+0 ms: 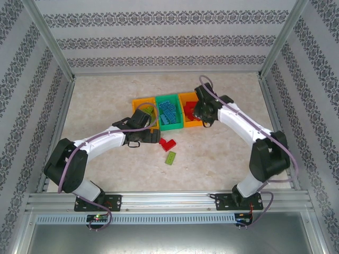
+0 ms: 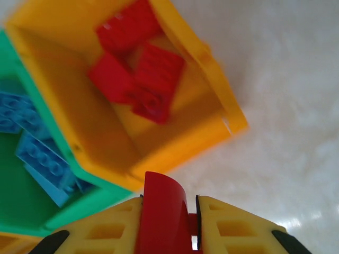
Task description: Sort the legos into containers by color
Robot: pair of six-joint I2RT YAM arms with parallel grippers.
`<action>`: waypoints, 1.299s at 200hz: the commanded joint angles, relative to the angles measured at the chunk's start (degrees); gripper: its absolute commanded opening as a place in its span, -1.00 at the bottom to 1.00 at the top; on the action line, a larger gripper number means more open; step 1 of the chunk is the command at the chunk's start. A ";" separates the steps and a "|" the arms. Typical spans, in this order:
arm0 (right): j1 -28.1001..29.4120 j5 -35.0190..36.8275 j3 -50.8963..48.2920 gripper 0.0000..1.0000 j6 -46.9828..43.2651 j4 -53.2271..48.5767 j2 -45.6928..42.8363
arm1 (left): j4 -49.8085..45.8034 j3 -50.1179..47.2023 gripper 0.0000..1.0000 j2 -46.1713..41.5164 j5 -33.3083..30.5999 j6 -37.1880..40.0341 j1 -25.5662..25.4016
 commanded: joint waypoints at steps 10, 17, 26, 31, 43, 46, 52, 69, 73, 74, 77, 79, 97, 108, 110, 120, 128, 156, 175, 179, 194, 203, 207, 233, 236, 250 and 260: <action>-1.15 2.95 13.14 -0.46 -15.20 -2.19 11.22 | -1.51 2.22 0.99 1.42 0.49 -0.95 -1.12; -1.55 2.56 15.89 -0.46 -16.56 -3.18 13.84 | -1.87 2.42 0.99 1.46 0.30 -0.90 -1.26; -2.09 1.49 18.77 -0.46 -17.67 -3.99 16.80 | -2.22 2.59 0.99 1.41 -0.04 -0.86 -1.43; -2.33 1.34 20.21 -0.46 -18.06 -4.44 18.13 | -2.38 2.63 0.99 1.37 -0.20 -0.85 -1.48; -2.70 1.31 22.94 -0.44 -18.79 -4.88 20.84 | -2.60 2.61 0.99 1.25 -0.52 -0.86 -1.56; -2.78 1.43 23.44 -0.43 -18.96 -4.93 21.40 | -2.68 2.64 0.99 1.27 -0.61 -0.89 -1.56; -2.86 1.61 24.16 -0.39 -19.10 -4.73 22.32 | -2.77 2.70 0.99 1.33 -0.61 -0.88 -1.65; -3.16 0.66 26.22 -0.29 -19.44 -4.53 24.43 | -2.95 2.96 0.99 1.70 -0.46 -0.78 -1.74; -3.21 0.38 26.77 -0.27 -19.47 -4.60 24.94 | -2.95 3.03 0.99 1.94 -0.38 -0.77 -1.82; -3.27 0.32 26.89 -0.27 -19.47 -4.64 25.00 | -2.95 3.08 0.99 2.00 -0.38 -0.77 -1.82; -3.26 0.22 27.33 -0.24 -19.58 -4.63 25.38 | -2.98 3.19 0.99 2.05 -0.15 -0.77 -1.87; -3.29 0.18 27.57 -0.22 -19.73 -4.64 25.58 | -3.03 3.23 0.99 2.12 -0.18 -0.77 -1.90; -3.50 0.15 29.37 0.03 -21.10 -5.29 26.99 | -3.13 3.82 0.99 2.97 0.20 -0.70 -2.56; -3.51 0.07 29.83 0.18 -21.50 -5.73 27.11 | -3.00 4.15 0.99 3.52 0.33 -0.56 -3.19; -3.51 -0.01 29.89 0.18 -21.57 -5.69 27.09 | -2.97 4.24 0.99 3.54 0.33 -0.59 -3.33; -3.49 -0.38 29.35 0.24 -21.68 -5.28 26.28 | -2.95 4.47 0.99 4.03 0.34 -0.47 -3.95; -3.39 -0.73 28.35 0.31 -21.54 -4.46 25.37 | -2.87 4.75 0.99 4.45 0.49 -0.34 -4.46; -3.11 -2.14 24.08 0.46 -20.61 -2.07 20.54 | -3.10 6.17 0.99 5.40 0.60 0.69 -6.57; -2.81 -2.70 20.20 0.57 -20.70 -0.59 16.98 | -3.65 6.95 0.99 5.57 0.63 1.73 -8.42; -2.72 -2.82 19.23 0.58 -20.72 -0.29 16.16 | -3.73 7.05 0.99 5.64 0.67 1.82 -8.73; -2.53 -2.96 15.56 0.61 -20.99 0.96 13.11 | -4.25 7.34 0.99 6.08 0.67 1.51 -9.62; -2.47 -2.89 13.26 0.62 -21.21 1.58 11.35 | -4.76 7.32 1.00 6.43 0.84 0.78 -9.95; -2.41 -2.78 12.23 0.62 -21.22 1.85 10.56 | -5.00 7.27 1.00 6.53 0.94 0.46 -10.20; -2.34 -2.19 6.41 0.65 -22.26 3.01 5.80 | -5.92 5.56 1.00 5.52 0.69 -1.41 -12.54; -2.34 -2.03 5.82 0.65 -22.34 3.05 5.30 | -6.06 5.50 1.00 5.41 0.65 -1.68 -12.89; -2.37 -1.21 3.26 0.67 -22.56 3.24 3.31 | -6.93 5.56 1.00 5.38 0.97 -2.99 -14.53; -2.32 -0.85 1.68 0.68 -22.70 3.62 2.08 | -7.22 6.15 0.99 5.79 1.55 -3.38 -16.06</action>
